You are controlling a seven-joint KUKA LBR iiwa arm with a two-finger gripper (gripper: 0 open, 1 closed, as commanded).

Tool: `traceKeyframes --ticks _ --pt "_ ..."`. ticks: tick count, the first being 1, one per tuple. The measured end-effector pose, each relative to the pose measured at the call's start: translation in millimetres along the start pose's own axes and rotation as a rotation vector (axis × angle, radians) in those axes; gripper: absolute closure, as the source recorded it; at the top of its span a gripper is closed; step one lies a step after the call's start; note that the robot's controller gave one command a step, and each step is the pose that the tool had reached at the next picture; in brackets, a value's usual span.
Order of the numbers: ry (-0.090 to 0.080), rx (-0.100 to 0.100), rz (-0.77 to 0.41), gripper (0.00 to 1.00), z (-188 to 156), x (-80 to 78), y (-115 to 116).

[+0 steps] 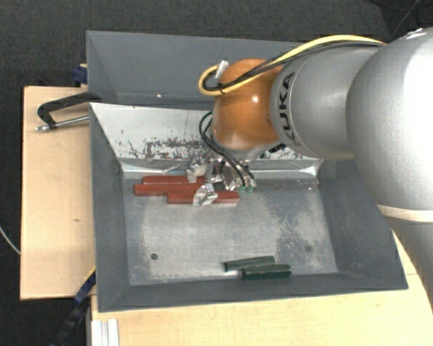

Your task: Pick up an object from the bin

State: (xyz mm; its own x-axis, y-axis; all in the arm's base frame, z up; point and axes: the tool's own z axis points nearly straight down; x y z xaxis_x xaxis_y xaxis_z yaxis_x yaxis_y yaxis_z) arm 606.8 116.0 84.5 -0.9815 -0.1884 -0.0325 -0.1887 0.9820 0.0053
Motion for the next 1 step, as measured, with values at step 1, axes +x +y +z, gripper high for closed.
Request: traceKeyframes --ticks 1 --pt "0.022 0.004 -0.001 1.0 -35.6 -3.9 1.1"
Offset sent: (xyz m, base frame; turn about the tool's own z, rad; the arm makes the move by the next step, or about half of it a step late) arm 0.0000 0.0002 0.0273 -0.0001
